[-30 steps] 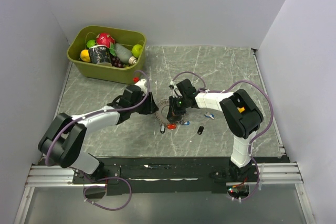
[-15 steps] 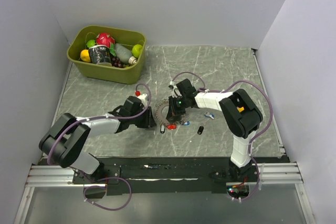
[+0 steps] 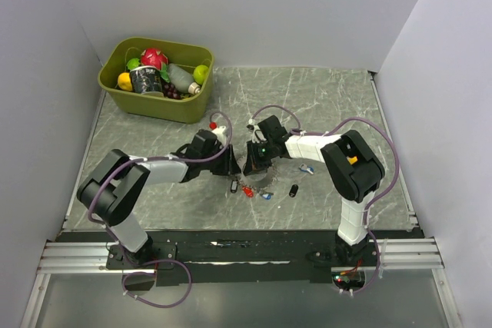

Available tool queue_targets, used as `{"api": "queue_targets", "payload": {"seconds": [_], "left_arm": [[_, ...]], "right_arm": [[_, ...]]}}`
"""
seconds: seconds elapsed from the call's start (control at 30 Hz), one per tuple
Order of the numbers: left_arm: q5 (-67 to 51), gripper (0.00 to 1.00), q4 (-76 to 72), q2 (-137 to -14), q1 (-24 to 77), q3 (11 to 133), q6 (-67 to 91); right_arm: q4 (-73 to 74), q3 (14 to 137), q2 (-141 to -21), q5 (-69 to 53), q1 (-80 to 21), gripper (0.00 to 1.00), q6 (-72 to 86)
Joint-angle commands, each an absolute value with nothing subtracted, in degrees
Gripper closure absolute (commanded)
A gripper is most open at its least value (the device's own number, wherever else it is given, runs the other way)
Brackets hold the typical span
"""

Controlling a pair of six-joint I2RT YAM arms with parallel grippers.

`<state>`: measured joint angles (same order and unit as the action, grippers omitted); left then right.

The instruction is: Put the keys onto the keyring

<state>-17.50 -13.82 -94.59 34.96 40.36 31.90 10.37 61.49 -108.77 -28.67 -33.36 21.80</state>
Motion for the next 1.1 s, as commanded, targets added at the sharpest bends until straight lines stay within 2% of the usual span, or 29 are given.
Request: {"api": "queue_targets", "payload": {"seconds": [0.0, 0.23, 0.4, 0.67, 0.7, 0.77, 0.8, 0.9, 1.07], "left_arm": [[-15.47, 0.61, -12.40, -94.92, 35.16, 47.28, 28.66], [-15.64, 0.59, -10.72, -97.91, 35.07, 53.87, 25.75], [-16.70, 0.57, -11.78, -96.86, 34.11, 52.91, 27.07], [-15.03, 0.37, -9.33, -92.11, 30.33, 48.08, 26.20], [-14.42, 0.36, -9.06, -91.85, 30.15, 47.90, 26.02], [-14.24, 0.35, -8.44, -92.11, 29.71, 47.72, 25.40], [-14.24, 0.34, -8.35, -92.63, 29.71, 47.72, 25.31], [-15.11, 0.35, -7.82, -94.73, 29.53, 48.51, 25.22], [-17.84, 0.40, -8.00, -100.18, 29.62, 51.15, 25.75]], "right_arm": [[13.97, 58.89, -110.57, -25.40, -33.93, 1.00, 20.30], [13.45, 58.62, -111.18, -25.93, -33.93, 1.00, 20.39], [13.89, 58.45, -109.17, -24.61, -34.01, 1.00, 20.39], [12.75, 53.88, -96.26, -16.98, -33.84, 1.00, 22.41], [12.05, 53.09, -94.67, -16.44, -33.84, 0.96, 22.59], [11.34, 50.28, -90.19, -13.82, -33.84, 0.77, 23.20], [10.64, 49.14, -88.61, -12.58, -33.84, 0.63, 23.55], [10.98, 45.53, -83.51, -8.98, -33.84, 0.45, 25.13], [12.04, 41.05, -79.02, -6.33, -33.49, 0.37, 26.63]]}}
